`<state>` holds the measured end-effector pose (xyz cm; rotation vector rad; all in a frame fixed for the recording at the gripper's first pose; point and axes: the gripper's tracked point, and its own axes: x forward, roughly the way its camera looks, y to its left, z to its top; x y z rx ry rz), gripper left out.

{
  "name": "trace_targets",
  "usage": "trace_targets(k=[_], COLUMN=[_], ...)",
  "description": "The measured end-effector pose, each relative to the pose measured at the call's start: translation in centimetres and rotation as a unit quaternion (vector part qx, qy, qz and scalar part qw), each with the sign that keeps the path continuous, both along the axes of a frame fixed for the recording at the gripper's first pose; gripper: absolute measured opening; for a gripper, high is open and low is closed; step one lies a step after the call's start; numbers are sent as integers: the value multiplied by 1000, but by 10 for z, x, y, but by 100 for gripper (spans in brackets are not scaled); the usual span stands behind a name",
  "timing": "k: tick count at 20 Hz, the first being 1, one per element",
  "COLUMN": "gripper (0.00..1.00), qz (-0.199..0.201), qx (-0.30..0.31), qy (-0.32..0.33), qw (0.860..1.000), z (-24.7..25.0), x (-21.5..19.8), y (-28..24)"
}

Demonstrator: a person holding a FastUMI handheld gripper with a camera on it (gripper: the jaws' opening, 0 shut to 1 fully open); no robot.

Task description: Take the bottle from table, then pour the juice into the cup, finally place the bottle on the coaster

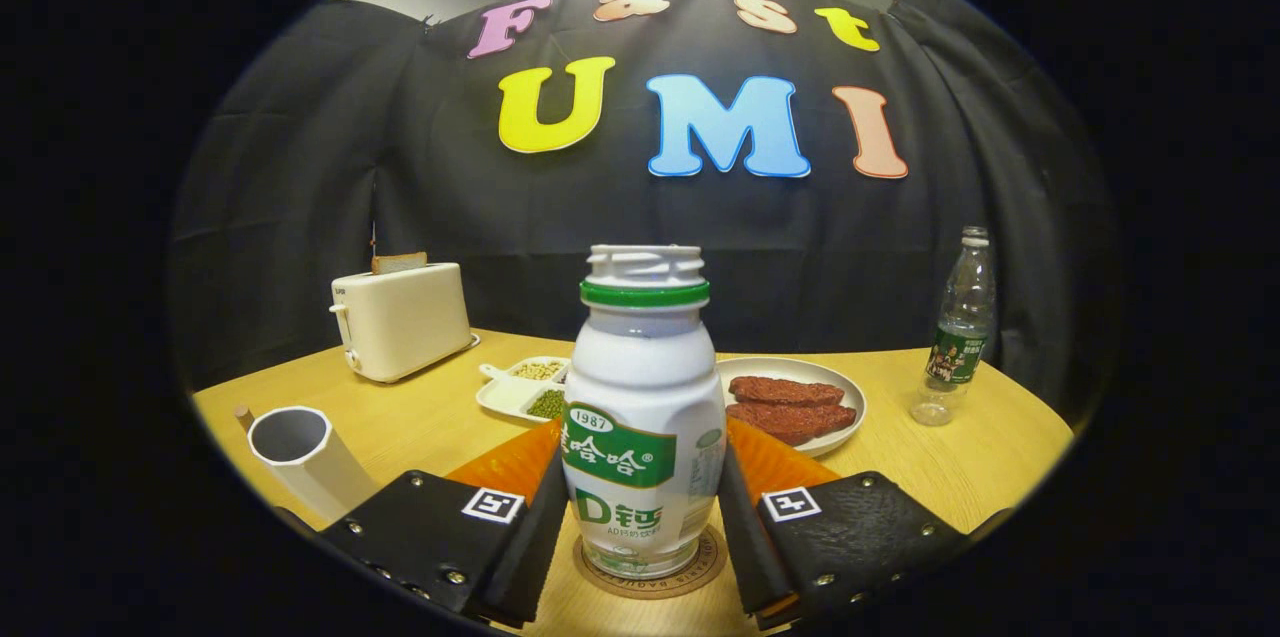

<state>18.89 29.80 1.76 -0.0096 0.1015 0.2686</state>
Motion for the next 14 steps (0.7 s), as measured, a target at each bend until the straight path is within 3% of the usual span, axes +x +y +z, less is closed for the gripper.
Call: trace_targets(k=[9, 12, 14], gripper=[74, 93, 96], qz=[1, -9, -12], qx=[-12, -10, -14], qy=[-20, -52, -62], qw=[1000, 999, 998], z=[4, 27, 44], x=[-1, -11, -21], y=[-5, -12, -15])
